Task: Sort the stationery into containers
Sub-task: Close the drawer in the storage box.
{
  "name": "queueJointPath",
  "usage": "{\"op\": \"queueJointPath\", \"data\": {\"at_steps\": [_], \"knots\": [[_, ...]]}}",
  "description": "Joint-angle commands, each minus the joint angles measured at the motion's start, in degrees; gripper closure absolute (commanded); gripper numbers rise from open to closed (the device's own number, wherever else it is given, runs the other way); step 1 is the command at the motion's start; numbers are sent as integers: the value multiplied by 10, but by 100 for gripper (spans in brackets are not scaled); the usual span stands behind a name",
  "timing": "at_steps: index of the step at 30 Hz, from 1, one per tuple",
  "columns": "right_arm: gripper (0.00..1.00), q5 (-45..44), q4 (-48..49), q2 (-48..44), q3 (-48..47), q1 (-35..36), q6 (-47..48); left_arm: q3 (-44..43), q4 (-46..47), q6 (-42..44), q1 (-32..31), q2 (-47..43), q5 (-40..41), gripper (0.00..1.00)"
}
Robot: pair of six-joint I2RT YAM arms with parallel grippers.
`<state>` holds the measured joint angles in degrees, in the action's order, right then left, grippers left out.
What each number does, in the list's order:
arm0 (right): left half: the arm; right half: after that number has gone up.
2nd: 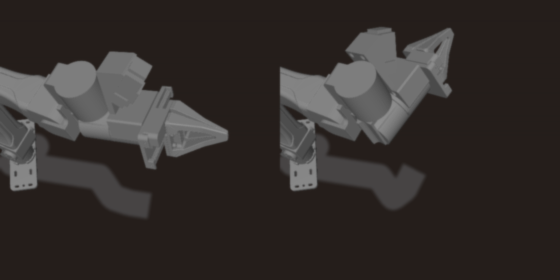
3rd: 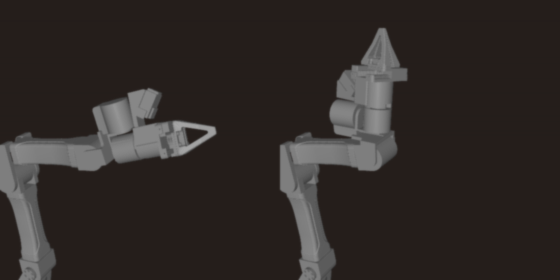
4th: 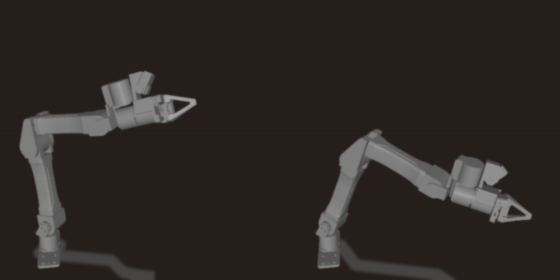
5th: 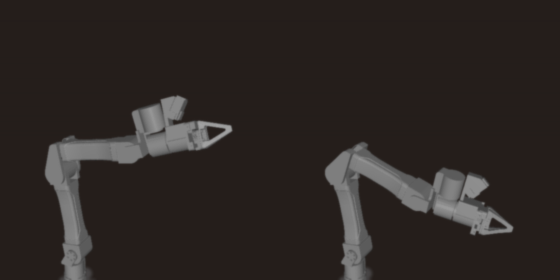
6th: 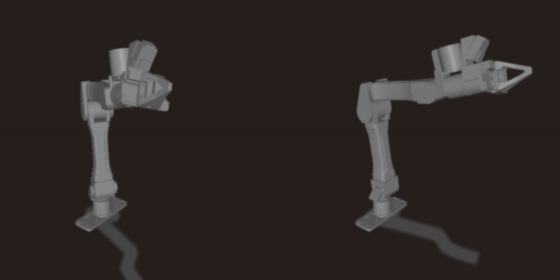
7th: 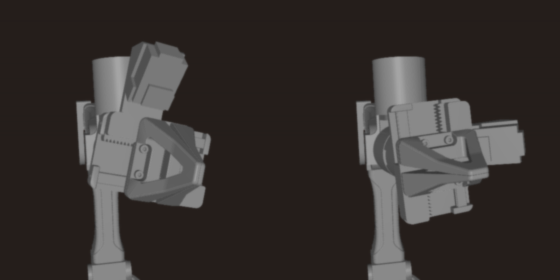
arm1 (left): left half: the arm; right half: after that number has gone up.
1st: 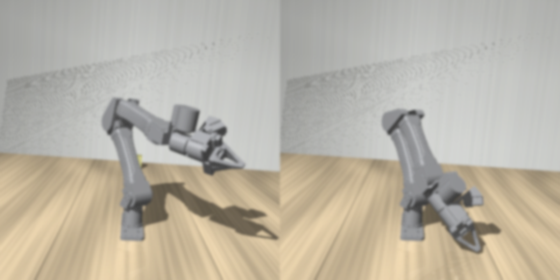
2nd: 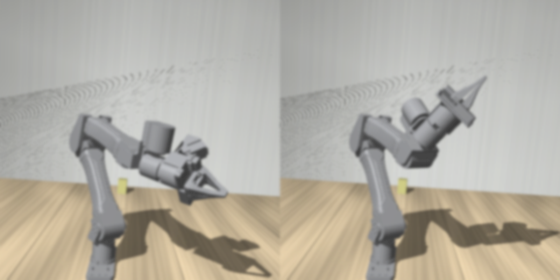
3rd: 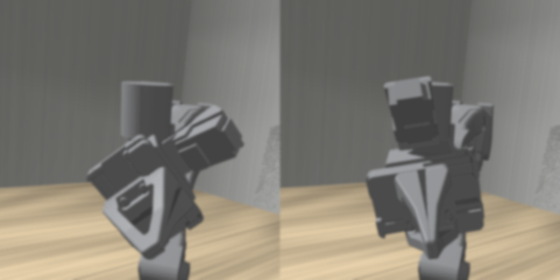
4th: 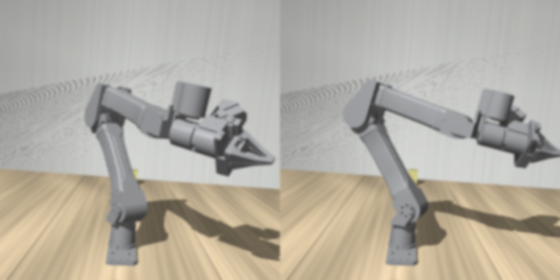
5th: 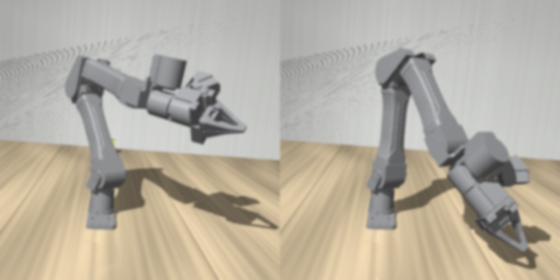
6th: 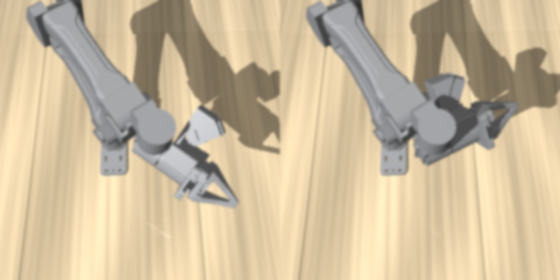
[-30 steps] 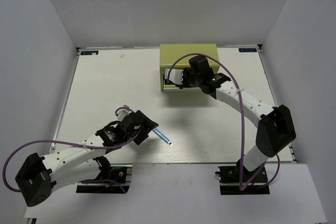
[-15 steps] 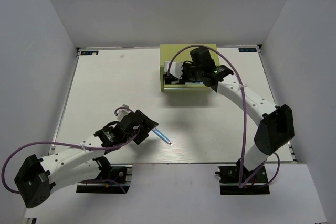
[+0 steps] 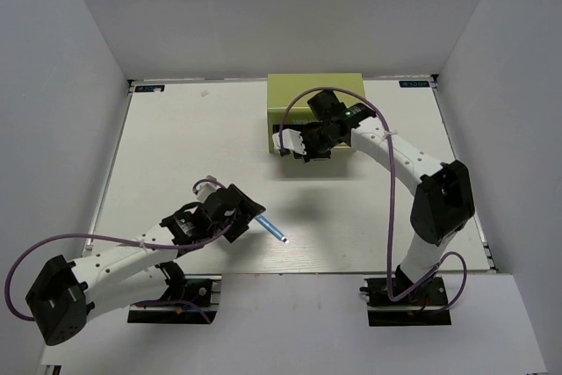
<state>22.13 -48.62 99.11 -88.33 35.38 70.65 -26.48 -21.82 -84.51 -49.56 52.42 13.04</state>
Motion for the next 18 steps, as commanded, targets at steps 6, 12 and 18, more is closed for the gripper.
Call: {"op": "queueJointPath", "data": {"at_steps": [6,12,18], "knots": [[100,-121,160,35,30,-1,-89,-40,38,65,3,14,1,16],[100,-218,277,46,48,-3,-130,-34,135,121,9,14,11,16],[100,-275,303,83,6,-16,-136,-51,237,139,14,91,6,16]]}}
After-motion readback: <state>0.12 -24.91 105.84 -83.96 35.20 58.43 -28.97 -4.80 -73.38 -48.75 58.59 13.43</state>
